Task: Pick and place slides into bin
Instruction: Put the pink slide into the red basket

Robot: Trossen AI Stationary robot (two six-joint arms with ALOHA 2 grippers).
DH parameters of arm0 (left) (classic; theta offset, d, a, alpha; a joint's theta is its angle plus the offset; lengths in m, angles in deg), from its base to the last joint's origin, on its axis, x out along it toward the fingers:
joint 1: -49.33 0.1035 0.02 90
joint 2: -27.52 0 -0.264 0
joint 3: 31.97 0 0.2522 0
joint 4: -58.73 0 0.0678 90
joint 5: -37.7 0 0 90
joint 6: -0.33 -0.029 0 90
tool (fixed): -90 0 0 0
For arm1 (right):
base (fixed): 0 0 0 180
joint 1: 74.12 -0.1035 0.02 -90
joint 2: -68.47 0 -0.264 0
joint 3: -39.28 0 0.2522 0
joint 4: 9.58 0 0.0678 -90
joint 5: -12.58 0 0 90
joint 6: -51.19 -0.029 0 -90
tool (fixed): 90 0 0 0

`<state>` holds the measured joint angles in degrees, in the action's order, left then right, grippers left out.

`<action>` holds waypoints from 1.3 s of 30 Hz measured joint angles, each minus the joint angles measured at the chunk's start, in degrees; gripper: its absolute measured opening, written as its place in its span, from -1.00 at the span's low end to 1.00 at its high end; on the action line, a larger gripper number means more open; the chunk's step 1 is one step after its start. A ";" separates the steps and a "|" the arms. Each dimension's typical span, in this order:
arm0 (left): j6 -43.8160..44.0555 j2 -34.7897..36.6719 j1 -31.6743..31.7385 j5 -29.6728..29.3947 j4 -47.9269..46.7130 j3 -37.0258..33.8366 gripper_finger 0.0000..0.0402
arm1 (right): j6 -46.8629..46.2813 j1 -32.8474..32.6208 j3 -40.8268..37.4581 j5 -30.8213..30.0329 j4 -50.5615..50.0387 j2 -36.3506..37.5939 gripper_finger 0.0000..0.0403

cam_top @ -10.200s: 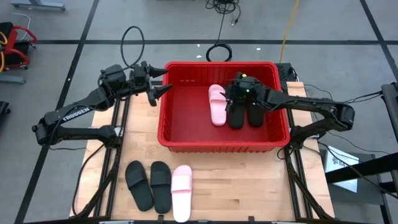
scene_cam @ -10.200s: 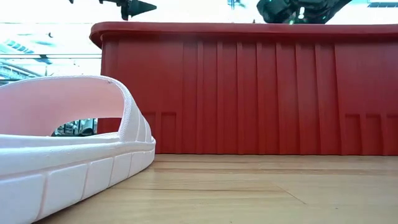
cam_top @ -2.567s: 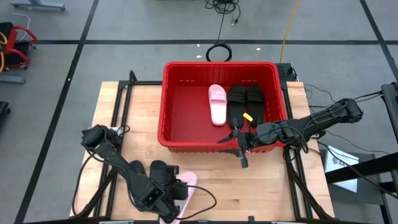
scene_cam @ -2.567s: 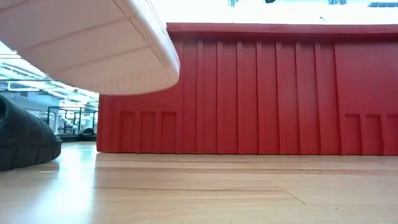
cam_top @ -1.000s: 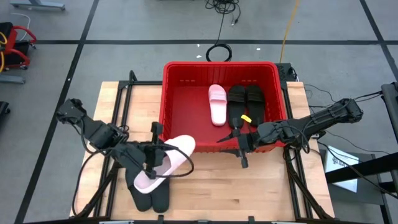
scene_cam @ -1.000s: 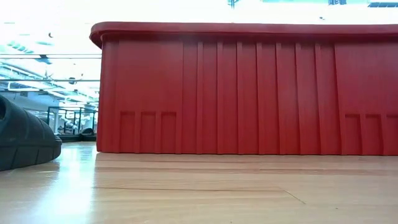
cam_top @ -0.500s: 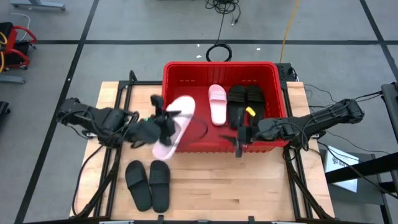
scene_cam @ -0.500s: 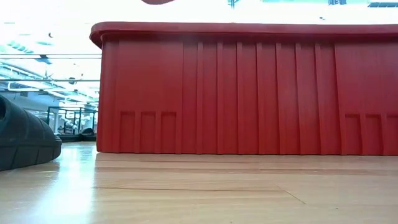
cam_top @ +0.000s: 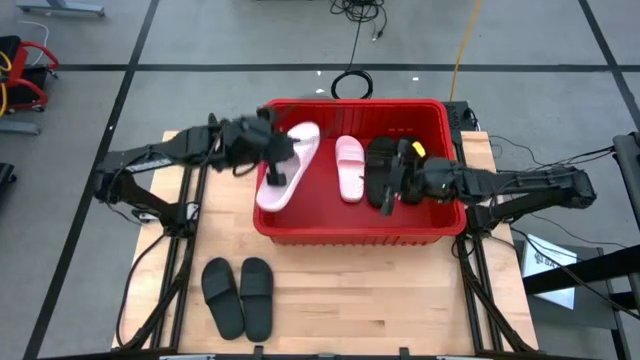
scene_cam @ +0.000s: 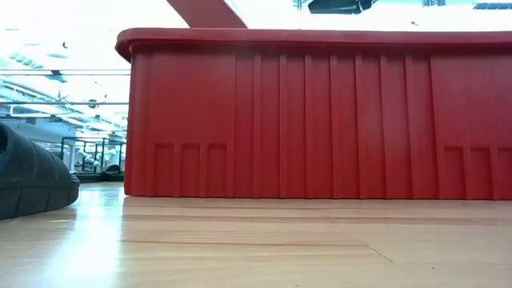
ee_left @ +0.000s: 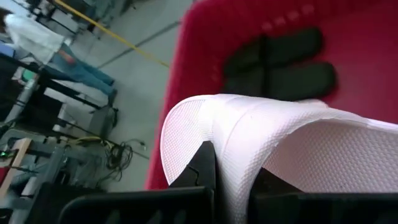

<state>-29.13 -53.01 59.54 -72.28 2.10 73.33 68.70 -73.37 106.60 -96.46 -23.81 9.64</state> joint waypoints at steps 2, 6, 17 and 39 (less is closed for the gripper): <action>-1.04 0.00 4.02 3.85 3.16 0.00 -0.96 | -0.05 2.99 0.00 3.49 -0.65 1.22 -0.30; 0.05 0.00 12.43 10.39 10.61 -0.83 -0.96 | 0.38 9.22 0.00 4.65 -1.86 3.22 -0.30; 5.71 -0.84 20.66 20.60 32.21 -18.42 -0.96 | -0.14 24.77 0.00 19.50 -2.21 2.50 -0.30; 8.24 -13.96 15.11 5.49 41.42 -20.68 -0.96 | 1.22 31.75 0.00 29.65 1.05 -3.54 -0.30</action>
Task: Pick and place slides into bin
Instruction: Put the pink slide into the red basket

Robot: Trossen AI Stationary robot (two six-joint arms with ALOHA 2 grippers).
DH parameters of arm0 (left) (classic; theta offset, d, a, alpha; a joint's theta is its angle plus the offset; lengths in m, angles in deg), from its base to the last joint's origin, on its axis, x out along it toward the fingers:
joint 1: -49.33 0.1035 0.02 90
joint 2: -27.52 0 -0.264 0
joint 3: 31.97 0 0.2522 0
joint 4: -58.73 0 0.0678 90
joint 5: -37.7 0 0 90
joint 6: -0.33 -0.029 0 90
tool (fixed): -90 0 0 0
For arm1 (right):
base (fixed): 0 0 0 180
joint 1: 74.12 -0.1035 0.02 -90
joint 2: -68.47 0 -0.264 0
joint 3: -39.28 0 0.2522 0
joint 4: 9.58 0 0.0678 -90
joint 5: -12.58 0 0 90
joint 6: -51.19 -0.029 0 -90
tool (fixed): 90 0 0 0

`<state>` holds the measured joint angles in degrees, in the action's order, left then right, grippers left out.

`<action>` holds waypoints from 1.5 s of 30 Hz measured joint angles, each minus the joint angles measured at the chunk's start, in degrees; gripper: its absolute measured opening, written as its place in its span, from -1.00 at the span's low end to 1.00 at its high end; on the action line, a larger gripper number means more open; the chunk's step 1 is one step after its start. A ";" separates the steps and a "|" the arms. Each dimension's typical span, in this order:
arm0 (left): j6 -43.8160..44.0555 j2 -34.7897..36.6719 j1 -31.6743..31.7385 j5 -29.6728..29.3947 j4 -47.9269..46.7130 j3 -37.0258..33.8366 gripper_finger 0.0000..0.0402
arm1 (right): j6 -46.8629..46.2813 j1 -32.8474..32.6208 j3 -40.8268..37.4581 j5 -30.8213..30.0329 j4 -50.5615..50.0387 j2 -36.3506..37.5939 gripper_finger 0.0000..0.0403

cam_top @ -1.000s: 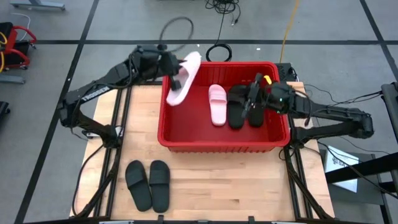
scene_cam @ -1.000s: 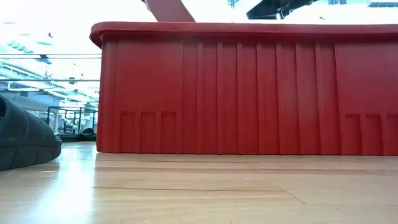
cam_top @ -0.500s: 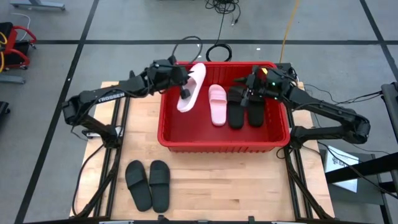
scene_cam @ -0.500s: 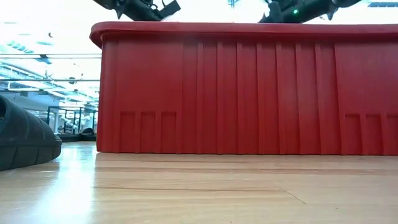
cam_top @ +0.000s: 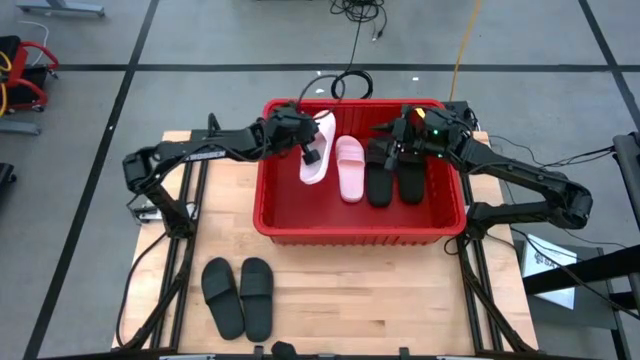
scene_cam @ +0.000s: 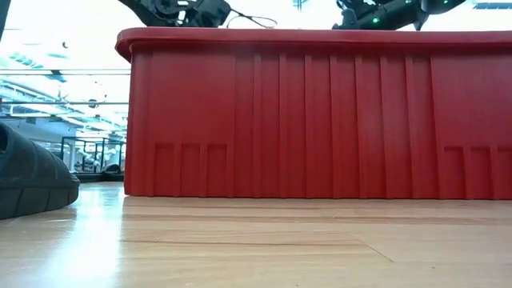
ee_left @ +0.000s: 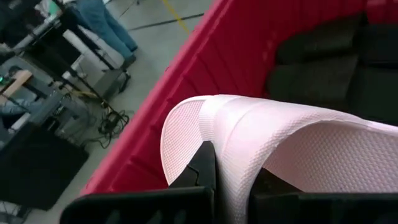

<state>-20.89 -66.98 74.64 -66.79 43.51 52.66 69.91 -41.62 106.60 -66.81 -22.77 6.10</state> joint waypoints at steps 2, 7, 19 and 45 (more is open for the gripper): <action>0.73 -0.67 -0.19 -0.67 0.01 -0.02 -0.96 | 0.00 0.25 0.00 -0.02 0.03 -0.02 -0.30; 1.84 -1.85 -1.23 -2.23 -0.31 0.00 -0.96 | 0.10 1.24 0.00 -0.02 0.41 -0.02 -0.30; 2.97 -9.23 -0.51 -5.15 -1.03 0.02 -0.96 | 0.10 1.65 0.00 -0.04 1.32 -0.02 -0.30; 3.71 -16.55 0.49 -1.42 4.10 0.02 -0.96 | -0.45 1.55 0.00 0.16 0.06 -0.02 -0.30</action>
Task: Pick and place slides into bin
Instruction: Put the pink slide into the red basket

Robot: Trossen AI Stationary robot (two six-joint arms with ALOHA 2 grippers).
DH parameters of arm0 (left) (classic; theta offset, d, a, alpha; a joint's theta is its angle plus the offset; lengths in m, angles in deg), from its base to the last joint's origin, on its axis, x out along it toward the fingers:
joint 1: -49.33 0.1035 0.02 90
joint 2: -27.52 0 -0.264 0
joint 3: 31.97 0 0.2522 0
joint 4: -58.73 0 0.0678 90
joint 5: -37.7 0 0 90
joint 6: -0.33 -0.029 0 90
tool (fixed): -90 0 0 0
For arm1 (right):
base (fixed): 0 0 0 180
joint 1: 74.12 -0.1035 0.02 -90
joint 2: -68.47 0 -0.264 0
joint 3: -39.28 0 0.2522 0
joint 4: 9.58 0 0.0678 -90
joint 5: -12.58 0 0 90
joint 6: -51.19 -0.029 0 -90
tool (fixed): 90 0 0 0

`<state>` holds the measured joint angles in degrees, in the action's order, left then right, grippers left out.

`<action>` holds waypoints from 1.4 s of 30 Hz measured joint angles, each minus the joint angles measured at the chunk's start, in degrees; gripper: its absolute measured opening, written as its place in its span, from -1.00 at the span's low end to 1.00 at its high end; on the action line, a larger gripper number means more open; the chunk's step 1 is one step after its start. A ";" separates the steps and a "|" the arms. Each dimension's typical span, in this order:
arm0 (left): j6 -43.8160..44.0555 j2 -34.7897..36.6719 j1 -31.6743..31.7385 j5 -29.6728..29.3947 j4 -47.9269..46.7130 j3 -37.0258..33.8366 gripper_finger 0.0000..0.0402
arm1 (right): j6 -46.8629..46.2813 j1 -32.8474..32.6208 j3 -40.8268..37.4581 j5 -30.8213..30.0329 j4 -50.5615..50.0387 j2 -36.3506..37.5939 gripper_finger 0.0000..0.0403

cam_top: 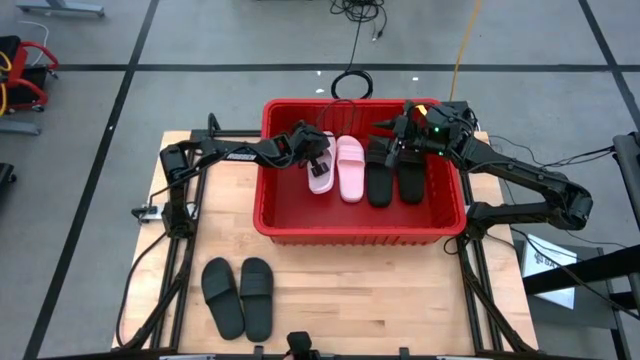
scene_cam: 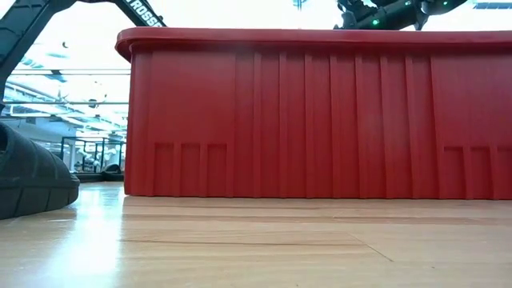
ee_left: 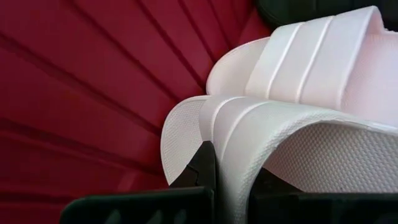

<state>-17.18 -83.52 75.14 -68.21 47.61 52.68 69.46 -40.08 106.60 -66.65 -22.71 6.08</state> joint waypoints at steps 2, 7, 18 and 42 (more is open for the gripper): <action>-0.05 0.00 -0.02 0.01 -0.04 0.00 -0.96 | -0.02 0.00 0.00 0.00 0.00 0.00 -0.30; -0.41 0.00 0.74 -0.85 -1.37 0.00 -0.96 | -0.95 0.00 0.00 0.02 -0.04 0.00 -0.30; -0.67 0.00 1.44 0.81 -2.03 0.00 -0.57 | -0.86 0.00 0.00 0.02 -0.06 0.00 -0.30; 1.21 0.02 1.36 7.02 -2.15 0.00 0.09 | -0.67 -0.02 0.00 0.04 -0.06 0.00 -0.30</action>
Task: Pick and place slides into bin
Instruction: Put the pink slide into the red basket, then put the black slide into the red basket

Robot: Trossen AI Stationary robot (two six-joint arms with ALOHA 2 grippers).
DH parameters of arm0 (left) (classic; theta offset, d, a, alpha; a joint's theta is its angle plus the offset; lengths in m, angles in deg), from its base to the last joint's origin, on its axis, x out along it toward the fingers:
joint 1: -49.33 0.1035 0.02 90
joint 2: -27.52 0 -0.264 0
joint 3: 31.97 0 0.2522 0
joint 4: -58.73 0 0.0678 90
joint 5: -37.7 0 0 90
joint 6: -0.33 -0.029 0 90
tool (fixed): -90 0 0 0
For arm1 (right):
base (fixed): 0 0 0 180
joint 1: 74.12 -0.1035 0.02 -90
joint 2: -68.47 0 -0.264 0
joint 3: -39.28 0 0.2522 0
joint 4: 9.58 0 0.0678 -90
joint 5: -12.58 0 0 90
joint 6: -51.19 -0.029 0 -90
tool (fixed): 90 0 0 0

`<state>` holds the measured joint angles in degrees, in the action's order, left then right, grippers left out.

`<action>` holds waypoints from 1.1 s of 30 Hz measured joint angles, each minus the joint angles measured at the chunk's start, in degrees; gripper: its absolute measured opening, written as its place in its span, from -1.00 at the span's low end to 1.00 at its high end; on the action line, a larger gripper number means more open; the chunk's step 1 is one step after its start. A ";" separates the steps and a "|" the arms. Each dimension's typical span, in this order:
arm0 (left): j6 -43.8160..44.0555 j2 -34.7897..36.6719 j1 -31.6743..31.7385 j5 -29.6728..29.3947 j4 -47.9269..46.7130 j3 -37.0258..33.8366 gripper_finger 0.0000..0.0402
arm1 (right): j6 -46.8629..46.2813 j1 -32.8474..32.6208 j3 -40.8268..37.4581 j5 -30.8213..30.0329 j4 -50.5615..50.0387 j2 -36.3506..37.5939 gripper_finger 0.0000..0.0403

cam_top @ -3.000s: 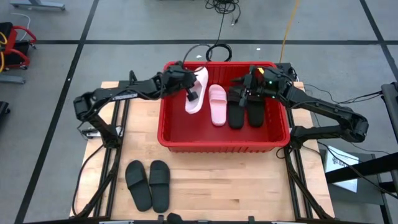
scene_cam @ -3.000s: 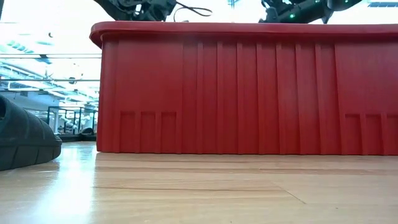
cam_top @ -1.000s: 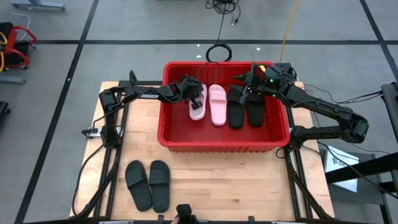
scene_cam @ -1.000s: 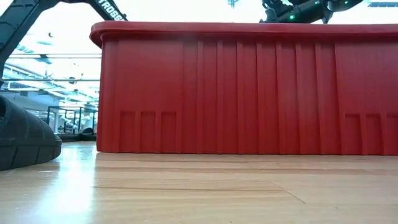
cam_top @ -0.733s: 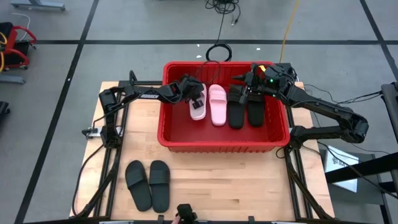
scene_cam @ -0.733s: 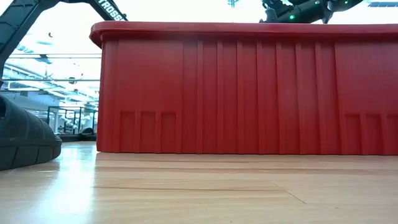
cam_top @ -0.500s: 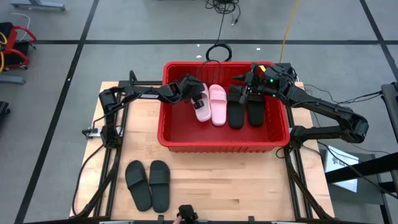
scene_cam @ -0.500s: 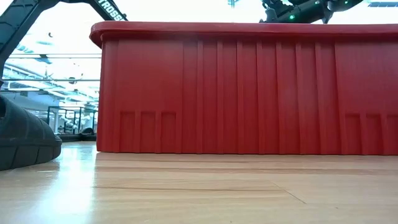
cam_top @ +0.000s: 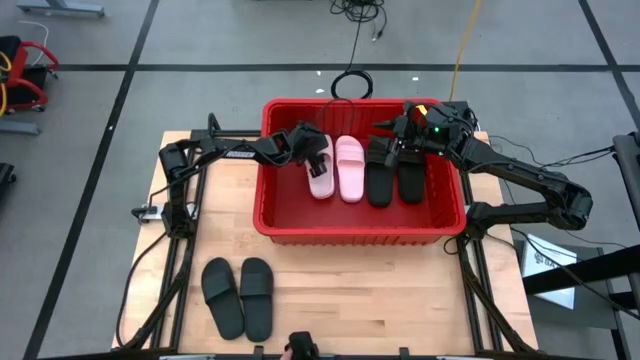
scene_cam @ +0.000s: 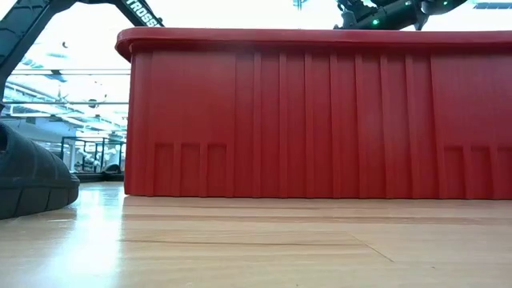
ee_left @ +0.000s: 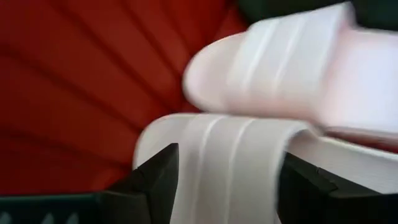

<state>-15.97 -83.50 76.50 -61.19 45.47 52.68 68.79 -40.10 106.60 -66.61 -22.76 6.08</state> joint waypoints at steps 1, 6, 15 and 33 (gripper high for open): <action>0.23 0.00 -0.21 1.10 0.02 0.00 0.09 | 0.00 0.00 0.00 0.00 0.02 0.00 -0.30; -0.11 0.04 -1.70 -0.27 -0.81 0.00 0.09 | -0.21 0.00 0.00 0.02 0.00 0.00 -0.30; -0.99 0.04 -1.53 -4.53 -3.69 0.00 0.09 | -0.37 0.00 0.00 0.00 -0.35 0.00 -0.30; -1.22 7.60 -1.74 -4.67 -4.72 -0.02 0.09 | -0.56 0.00 0.00 0.00 -0.87 0.00 -0.30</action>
<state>-17.19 -75.90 74.76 -65.86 40.75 52.66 68.23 -40.10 106.60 -66.61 -23.64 6.08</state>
